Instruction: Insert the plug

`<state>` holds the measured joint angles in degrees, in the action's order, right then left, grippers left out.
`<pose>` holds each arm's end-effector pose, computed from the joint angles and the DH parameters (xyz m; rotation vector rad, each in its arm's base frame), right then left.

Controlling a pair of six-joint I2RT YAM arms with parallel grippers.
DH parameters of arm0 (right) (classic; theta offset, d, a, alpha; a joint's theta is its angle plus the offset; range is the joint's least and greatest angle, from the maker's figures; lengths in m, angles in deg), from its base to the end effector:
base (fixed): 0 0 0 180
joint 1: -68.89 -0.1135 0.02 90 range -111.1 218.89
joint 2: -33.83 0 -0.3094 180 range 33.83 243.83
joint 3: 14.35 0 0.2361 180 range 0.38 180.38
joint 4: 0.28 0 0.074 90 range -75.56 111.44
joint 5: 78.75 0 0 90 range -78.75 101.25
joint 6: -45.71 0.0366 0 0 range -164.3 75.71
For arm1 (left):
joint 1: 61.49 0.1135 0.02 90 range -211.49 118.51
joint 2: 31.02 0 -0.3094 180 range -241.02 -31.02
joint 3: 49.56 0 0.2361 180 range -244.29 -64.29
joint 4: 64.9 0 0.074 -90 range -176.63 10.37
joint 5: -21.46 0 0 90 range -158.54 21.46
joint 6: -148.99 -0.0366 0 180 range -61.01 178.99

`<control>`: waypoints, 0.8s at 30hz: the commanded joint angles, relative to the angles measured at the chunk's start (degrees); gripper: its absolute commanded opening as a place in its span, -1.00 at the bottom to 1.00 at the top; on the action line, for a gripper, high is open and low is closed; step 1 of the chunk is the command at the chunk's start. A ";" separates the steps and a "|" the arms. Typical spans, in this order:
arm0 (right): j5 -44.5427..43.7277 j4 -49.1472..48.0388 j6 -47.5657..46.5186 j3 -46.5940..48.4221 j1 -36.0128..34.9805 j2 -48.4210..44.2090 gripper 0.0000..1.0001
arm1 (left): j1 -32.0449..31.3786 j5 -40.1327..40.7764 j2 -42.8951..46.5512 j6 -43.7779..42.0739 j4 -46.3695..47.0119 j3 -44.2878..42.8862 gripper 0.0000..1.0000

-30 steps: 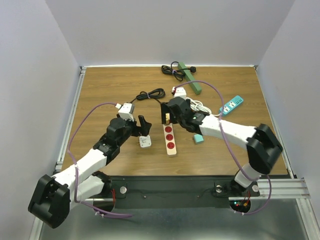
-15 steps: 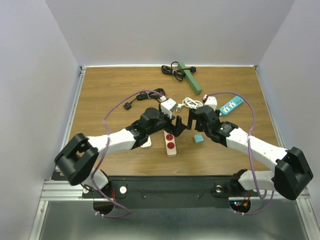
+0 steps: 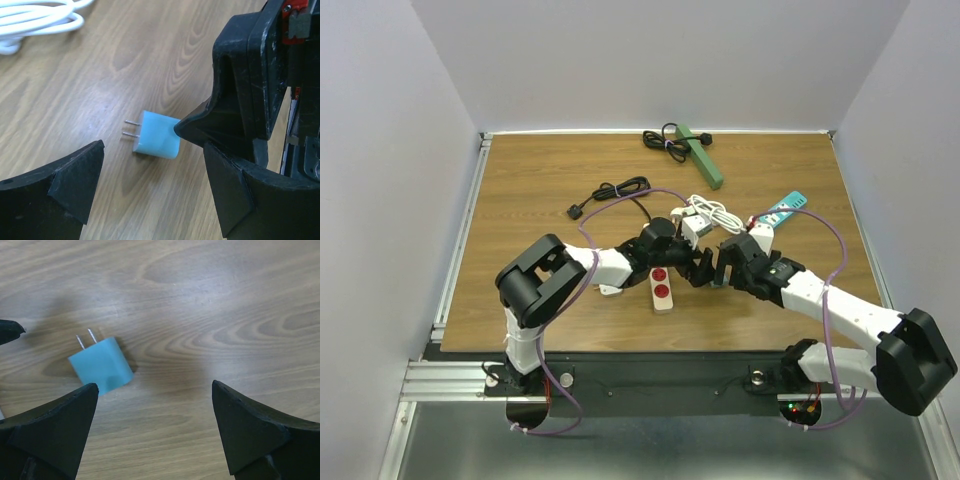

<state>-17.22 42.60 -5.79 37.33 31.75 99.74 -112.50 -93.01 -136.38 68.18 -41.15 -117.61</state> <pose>0.1542 0.0949 0.2488 0.2077 2.3927 -0.0465 0.2362 -0.3158 0.2436 0.9850 1.6655 -1.1111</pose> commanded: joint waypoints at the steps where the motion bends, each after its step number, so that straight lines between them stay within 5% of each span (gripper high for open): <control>1: 0.60 0.75 3.16 -0.21 0.49 -1.13 1.00 | -1.03 -5.24 -1.33 -0.05 5.99 -4.16 0.83; 24: 2.64 2.95 5.27 0.75 0.76 5.54 1.00 | -1.03 -14.28 -7.84 4.87 12.31 -2.15 0.80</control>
<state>-14.66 47.59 -1.99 36.91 32.62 104.20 -112.56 -100.25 -144.64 70.37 -37.43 -120.14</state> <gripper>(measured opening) 0.997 0.909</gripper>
